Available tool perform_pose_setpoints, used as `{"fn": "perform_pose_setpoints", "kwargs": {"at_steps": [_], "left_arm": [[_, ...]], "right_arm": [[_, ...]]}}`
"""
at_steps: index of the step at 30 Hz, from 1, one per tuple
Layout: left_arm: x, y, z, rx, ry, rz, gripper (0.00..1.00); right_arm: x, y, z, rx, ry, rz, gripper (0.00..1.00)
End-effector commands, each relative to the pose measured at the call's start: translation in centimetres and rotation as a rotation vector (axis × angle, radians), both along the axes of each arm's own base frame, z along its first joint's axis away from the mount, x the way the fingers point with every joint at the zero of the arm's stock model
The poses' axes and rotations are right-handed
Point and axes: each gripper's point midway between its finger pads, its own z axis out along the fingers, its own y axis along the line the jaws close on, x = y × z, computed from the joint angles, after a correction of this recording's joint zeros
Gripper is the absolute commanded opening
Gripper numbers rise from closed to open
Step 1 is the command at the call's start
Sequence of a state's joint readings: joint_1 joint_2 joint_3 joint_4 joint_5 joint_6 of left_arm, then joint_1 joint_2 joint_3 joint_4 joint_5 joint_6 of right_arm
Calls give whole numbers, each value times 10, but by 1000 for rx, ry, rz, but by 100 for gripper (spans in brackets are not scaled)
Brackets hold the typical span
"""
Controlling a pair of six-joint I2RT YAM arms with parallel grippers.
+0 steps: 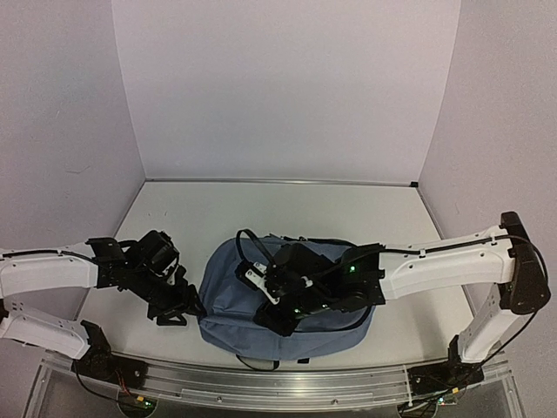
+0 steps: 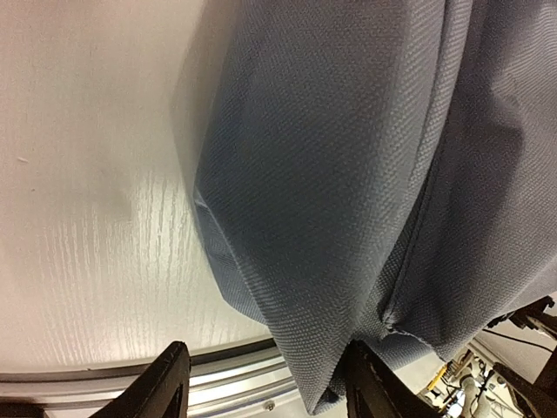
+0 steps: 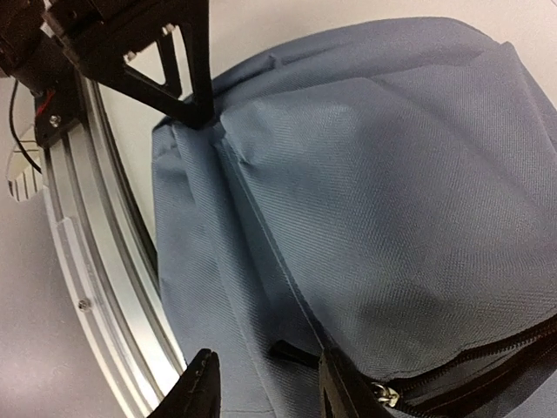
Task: Pack the student bag
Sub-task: Zip the student bag at the center of the board.
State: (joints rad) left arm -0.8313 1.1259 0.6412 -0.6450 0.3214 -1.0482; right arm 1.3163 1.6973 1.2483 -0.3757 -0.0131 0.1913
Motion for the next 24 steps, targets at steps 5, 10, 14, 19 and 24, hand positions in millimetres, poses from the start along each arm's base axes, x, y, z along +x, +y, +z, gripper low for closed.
{"fn": "perform_pose_setpoints", "kwargs": {"at_steps": [5,10,14,19,24], "left_arm": [[10,-27,8,-150,-19,12,56],[13,-32,6,-155,-18,6,35],[16,-31,3,-133,-29,11,13],[22,-32,2,-111,-46,6,0],[29,-28,4,-64,-73,6,0]], "right_arm": [[14,-1,-2,-99,-105,33,34],[19,-3,-10,-153,-137,46,32],[22,-6,-12,-182,-159,53,31],[21,-9,-24,-228,-161,65,28],[14,-8,-32,-247,-154,91,29]]}}
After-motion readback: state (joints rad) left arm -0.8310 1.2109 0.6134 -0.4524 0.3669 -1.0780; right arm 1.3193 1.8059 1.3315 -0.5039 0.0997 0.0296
